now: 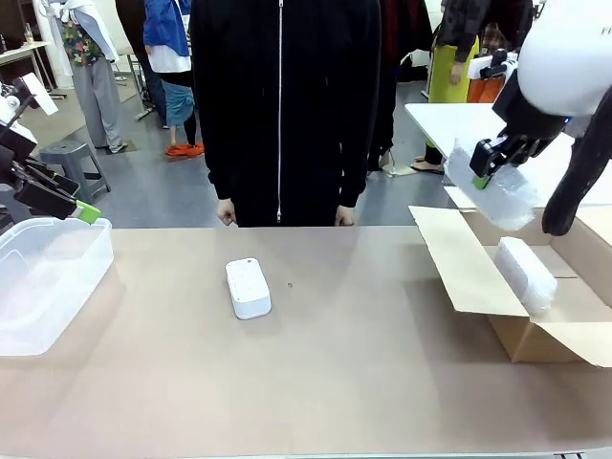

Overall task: Separate and place wrapped and unwrapped clocks.
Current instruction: If the picked Digital clock is wrapped, place it in the Package Box ; if not, place it in the Organizing box.

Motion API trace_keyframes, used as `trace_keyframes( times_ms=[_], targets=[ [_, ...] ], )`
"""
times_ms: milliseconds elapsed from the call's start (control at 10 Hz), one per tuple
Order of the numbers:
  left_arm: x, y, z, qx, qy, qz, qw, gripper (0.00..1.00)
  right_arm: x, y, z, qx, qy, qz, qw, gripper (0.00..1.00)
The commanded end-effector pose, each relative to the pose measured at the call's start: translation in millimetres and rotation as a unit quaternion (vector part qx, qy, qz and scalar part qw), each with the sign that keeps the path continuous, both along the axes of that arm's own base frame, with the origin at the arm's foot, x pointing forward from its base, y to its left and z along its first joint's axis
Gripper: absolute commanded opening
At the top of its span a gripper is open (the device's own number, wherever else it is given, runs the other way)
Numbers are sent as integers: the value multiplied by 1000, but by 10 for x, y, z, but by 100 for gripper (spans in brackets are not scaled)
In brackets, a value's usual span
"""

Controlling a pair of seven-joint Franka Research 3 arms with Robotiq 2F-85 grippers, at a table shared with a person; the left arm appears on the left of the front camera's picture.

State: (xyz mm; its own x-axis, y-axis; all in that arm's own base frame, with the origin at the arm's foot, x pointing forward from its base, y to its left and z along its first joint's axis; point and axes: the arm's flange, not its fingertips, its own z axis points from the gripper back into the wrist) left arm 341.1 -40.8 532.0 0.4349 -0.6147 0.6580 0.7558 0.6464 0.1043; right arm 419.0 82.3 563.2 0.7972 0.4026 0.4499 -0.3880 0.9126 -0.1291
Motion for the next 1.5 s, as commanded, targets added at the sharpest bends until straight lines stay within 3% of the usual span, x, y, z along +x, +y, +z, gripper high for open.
trace_keyframes(
  times_ms=[0, 400, 600, 700, 1100, 1400],
  targets=[
    [11, 6, -11, -6, 2, -2, 1000, 100, -35, -120, 48, -10, 27, 3, 1000, 52],
    [11, 6, -11, -6, 2, -2, 1000, 100, -20, -36, -28, -4, 19, -1, 1000, 52],
    [11, 6, -11, -6, 2, -2, 1000, 100, 145, -718, 168, 29, 86, -69, 994, 52],
    [11, 6, -11, -6, 2, -2, 1000, 100, 234, -997, 140, 49, 85, -102, 990, 52],
    [11, 6, -11, -6, 2, -2, 1000, 100, 688, -1884, -270, 87, 99, -163, 978, 52],
    [11, 6, -11, -6, 2, -2, 1000, 100, 881, -2150, -633, 82, 118, -185, 972, 52]
  ],
)
